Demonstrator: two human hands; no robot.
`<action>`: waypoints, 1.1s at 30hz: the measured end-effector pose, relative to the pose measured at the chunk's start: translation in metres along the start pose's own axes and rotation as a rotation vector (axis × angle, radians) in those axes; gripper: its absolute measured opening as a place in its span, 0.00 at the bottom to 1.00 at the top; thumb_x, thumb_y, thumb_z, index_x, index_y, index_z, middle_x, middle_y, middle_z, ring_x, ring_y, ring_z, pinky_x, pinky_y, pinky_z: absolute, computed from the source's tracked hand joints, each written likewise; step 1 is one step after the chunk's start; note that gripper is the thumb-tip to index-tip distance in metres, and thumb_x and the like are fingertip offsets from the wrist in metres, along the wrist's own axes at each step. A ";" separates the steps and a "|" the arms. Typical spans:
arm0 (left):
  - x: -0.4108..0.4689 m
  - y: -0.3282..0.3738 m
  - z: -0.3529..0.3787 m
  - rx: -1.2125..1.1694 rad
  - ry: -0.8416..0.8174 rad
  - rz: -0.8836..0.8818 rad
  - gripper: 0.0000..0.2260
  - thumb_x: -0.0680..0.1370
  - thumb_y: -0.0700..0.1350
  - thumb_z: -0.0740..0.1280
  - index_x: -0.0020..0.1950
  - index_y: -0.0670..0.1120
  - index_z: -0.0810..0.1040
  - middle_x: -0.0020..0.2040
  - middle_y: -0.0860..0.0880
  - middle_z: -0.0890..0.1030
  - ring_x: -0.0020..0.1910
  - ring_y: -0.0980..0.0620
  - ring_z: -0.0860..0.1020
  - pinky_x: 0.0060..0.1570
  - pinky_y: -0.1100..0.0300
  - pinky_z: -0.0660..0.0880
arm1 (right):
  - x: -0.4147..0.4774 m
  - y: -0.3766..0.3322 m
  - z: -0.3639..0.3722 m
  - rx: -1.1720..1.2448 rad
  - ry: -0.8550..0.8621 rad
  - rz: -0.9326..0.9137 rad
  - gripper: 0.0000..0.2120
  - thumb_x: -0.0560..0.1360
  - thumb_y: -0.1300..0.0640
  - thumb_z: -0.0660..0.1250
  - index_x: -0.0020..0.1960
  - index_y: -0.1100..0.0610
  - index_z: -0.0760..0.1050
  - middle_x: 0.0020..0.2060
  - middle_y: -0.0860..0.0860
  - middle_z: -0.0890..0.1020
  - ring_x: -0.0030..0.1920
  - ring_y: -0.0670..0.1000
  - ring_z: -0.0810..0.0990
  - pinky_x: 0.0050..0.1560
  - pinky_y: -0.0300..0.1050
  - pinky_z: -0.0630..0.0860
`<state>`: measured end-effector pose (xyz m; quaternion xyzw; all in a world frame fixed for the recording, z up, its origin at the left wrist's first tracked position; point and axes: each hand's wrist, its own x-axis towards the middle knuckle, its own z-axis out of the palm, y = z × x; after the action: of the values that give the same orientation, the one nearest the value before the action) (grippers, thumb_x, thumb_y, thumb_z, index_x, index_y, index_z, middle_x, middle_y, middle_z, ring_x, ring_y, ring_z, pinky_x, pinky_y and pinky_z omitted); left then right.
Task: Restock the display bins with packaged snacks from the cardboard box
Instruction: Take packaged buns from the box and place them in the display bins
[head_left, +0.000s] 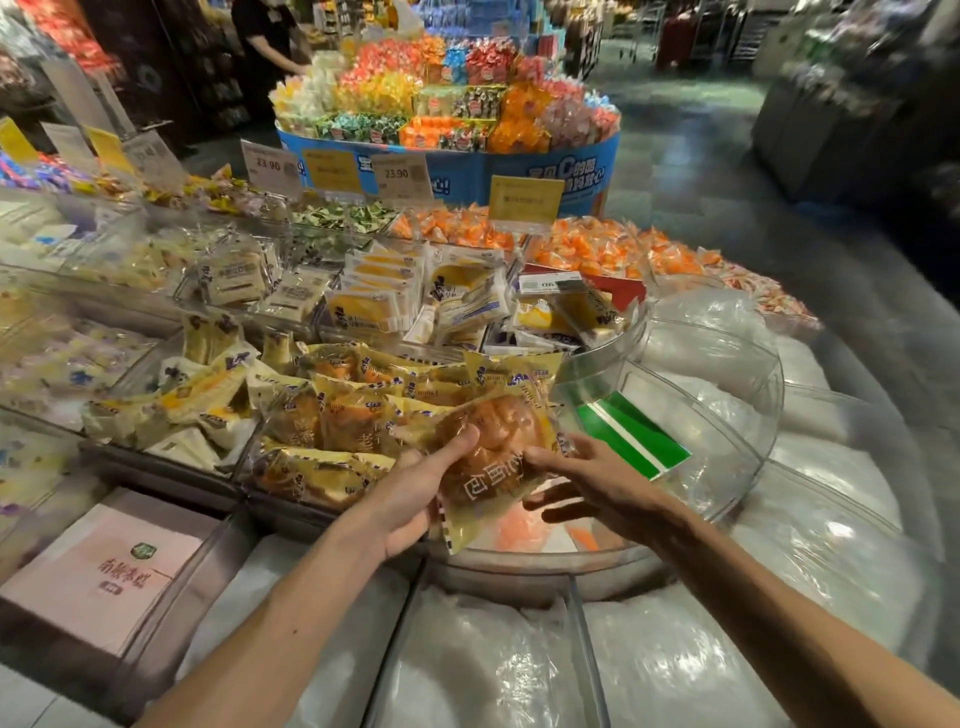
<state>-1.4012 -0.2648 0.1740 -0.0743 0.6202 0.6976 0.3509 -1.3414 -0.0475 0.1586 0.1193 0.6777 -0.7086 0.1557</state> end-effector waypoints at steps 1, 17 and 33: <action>0.003 -0.002 0.001 0.062 0.021 0.048 0.40 0.62 0.54 0.80 0.69 0.46 0.68 0.63 0.44 0.79 0.60 0.48 0.78 0.60 0.49 0.76 | 0.000 0.001 -0.007 0.002 0.033 -0.026 0.30 0.69 0.50 0.76 0.67 0.57 0.72 0.51 0.59 0.86 0.45 0.59 0.86 0.44 0.50 0.82; 0.042 -0.029 0.002 1.128 0.265 0.518 0.37 0.75 0.51 0.75 0.78 0.57 0.57 0.51 0.46 0.81 0.41 0.49 0.80 0.48 0.49 0.80 | 0.052 0.012 -0.004 -0.870 0.189 -0.219 0.34 0.66 0.60 0.81 0.66 0.60 0.67 0.61 0.58 0.78 0.53 0.56 0.78 0.48 0.48 0.76; 0.030 -0.026 -0.008 1.340 0.415 0.434 0.29 0.77 0.55 0.70 0.75 0.51 0.64 0.68 0.44 0.72 0.55 0.47 0.78 0.48 0.55 0.73 | 0.020 0.048 0.000 -0.662 0.286 -0.256 0.34 0.71 0.43 0.76 0.67 0.59 0.66 0.57 0.51 0.73 0.54 0.53 0.76 0.54 0.51 0.77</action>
<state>-1.4109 -0.2602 0.1349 0.1501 0.9681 0.1941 0.0503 -1.3416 -0.0499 0.1069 0.0745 0.8943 -0.4413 -0.0002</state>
